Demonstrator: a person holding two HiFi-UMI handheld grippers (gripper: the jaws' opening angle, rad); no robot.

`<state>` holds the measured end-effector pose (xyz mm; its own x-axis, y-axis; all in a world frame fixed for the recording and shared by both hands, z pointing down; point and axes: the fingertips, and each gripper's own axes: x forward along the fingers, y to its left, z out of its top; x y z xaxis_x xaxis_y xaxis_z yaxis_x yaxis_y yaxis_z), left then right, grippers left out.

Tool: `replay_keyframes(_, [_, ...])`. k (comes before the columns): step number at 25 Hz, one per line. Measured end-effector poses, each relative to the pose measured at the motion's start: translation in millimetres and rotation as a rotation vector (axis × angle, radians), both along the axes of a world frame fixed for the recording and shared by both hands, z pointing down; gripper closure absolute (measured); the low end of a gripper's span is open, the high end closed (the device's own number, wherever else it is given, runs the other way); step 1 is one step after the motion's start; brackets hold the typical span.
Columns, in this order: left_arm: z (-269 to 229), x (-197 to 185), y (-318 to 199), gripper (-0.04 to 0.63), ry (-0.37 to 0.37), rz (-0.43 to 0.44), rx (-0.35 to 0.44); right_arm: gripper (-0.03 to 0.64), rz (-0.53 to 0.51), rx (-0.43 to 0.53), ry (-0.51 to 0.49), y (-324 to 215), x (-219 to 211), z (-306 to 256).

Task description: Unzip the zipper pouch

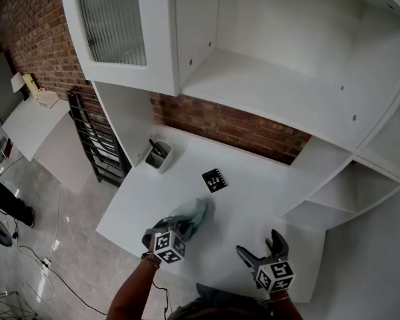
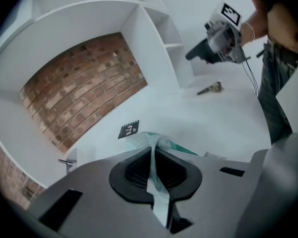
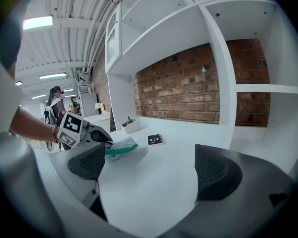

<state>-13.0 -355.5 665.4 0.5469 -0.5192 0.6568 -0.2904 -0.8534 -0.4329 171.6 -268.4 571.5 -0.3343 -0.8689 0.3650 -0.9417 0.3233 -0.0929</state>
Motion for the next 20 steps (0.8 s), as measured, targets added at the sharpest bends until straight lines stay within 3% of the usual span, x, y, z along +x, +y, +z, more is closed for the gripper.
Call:
replay_keyframes(4, [-37, -9, -5, 0.583, 0.235, -0.092, -0.085, 0.055, -0.016, 0.012, -0.007, -5, -5, -4])
replay_keyframes(9, [-73, -14, 10, 0.583, 0.451, -0.086, -0.178, 0.055, -0.077, 0.012, -0.006, -4, -16, -5])
replay_keyframes(16, [-123, -12, 56, 0.584, 0.672, 0.053, -0.283, 0.061, -0.291, 0.045, 0.023, 7, -41, -20])
replay_keyframes(20, [-158, -9, 83, 0.584, 0.762, 0.161, -0.338, 0.07, -0.508, 0.062, 0.019, 28, -75, -31])
